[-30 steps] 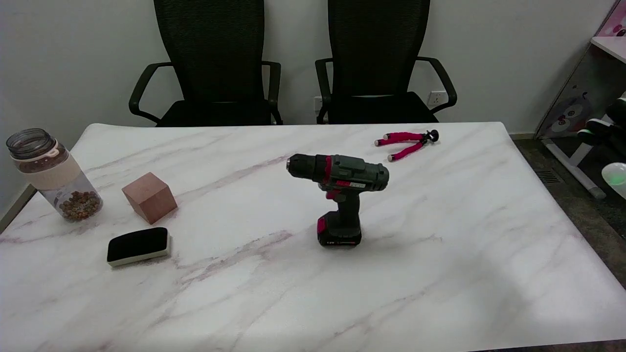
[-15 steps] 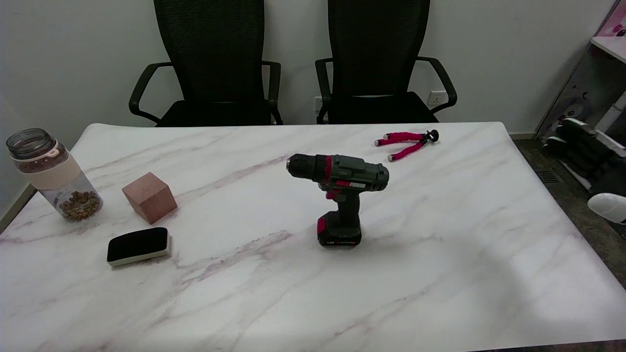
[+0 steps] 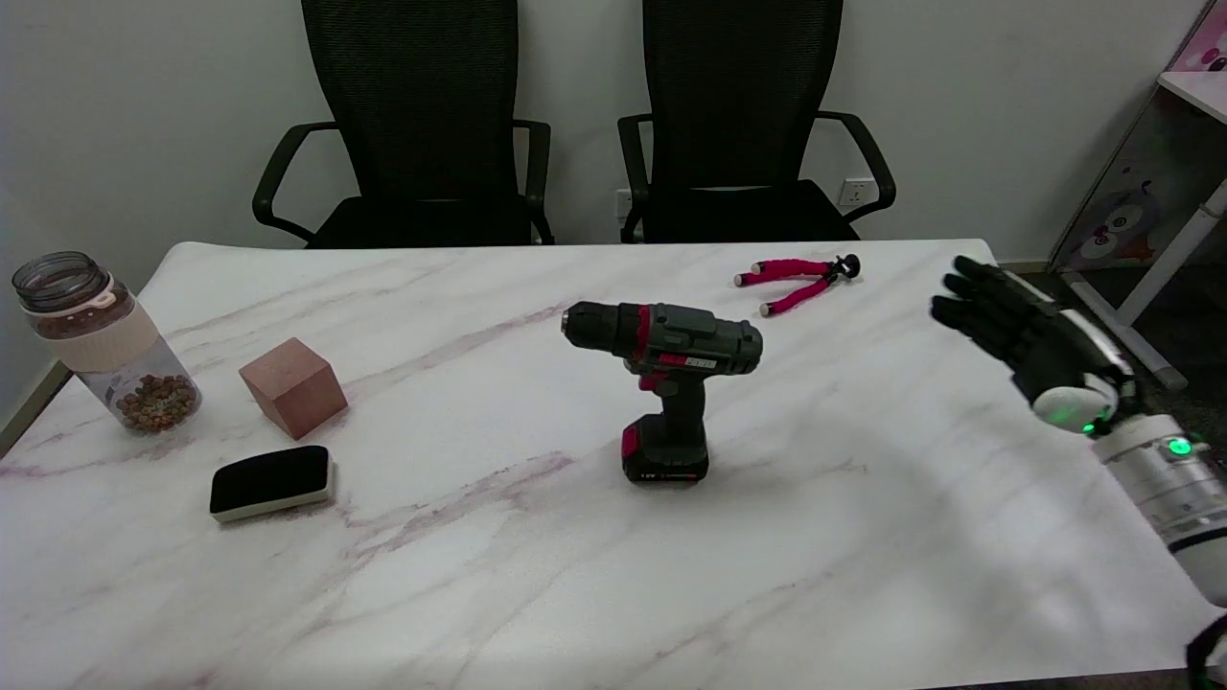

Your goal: Pick up the power screwdriver.

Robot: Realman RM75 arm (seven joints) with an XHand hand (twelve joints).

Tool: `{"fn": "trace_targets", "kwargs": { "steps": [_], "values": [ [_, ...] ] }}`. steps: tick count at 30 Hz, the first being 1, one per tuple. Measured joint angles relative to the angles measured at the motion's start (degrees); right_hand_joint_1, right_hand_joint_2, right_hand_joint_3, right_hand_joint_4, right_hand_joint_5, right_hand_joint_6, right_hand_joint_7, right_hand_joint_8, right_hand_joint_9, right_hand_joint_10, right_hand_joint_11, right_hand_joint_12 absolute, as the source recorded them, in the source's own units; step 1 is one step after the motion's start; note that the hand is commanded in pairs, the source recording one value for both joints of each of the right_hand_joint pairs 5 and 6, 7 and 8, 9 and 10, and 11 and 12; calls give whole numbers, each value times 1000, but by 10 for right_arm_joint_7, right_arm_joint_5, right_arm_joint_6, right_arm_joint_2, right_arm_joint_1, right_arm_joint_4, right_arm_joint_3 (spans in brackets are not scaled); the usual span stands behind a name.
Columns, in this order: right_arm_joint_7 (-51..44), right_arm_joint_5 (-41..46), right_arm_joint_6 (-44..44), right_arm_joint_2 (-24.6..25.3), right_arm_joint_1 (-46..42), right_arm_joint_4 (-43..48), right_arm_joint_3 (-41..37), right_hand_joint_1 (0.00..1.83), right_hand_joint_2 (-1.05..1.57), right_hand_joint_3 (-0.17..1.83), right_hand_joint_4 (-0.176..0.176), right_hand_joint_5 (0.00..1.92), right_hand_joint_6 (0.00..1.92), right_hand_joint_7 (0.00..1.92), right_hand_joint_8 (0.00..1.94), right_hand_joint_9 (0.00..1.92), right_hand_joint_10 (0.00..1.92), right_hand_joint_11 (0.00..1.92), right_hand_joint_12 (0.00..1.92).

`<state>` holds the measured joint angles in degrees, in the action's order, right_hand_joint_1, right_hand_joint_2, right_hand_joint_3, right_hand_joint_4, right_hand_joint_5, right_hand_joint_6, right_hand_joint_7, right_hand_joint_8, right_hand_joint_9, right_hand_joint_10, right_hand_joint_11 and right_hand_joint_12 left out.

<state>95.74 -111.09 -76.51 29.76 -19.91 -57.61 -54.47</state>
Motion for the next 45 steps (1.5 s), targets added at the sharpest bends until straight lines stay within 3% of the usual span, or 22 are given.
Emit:
{"fn": "trace_targets", "kwargs": {
  "steps": [5, 9, 26, 45],
  "values": [
    [9, -55, 43, 28, 64, 10, 24, 963, -587, 769, 139, 332, 332, 332, 332, 336, 336, 240, 240],
    [13, -90, 67, 51, 114, 25, 49, 975, -658, 775, 174, 330, 330, 330, 330, 315, 315, 188, 188],
    [71, -257, 101, 121, 292, 117, 152, 978, -854, 759, 176, 250, 250, 250, 250, 244, 244, 74, 74],
    [97, -342, 98, 176, 357, 170, 187, 977, -864, 758, 176, 266, 266, 266, 266, 246, 246, 59, 59]
  ]
}}
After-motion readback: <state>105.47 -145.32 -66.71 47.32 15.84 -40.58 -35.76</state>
